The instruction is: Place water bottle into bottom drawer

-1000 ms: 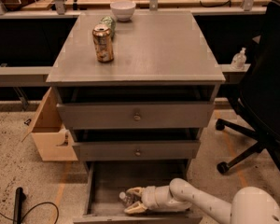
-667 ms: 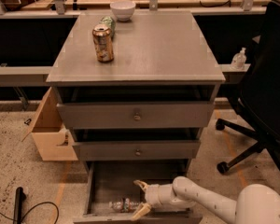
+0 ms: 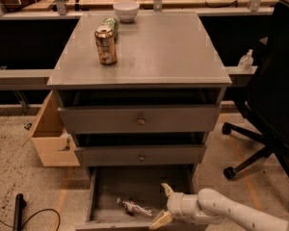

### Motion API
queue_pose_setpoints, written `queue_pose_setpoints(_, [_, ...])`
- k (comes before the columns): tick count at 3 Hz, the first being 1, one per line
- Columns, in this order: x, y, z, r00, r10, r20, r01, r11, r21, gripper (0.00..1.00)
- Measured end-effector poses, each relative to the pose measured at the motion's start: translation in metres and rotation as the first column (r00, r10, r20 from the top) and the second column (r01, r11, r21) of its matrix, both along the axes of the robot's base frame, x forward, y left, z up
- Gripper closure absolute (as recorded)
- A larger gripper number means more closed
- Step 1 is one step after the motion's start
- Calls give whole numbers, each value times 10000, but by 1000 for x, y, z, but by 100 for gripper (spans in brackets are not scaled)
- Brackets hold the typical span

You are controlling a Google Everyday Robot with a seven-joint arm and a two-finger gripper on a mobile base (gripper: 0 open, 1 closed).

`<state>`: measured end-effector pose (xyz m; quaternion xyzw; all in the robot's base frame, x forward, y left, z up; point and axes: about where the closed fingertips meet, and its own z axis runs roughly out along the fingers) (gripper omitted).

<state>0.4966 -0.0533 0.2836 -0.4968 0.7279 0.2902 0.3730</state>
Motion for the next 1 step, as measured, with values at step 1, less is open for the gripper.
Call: queue_pose_setpoints(1, [-14,-3,2,9999,-71,-91,71,10000,-52,0])
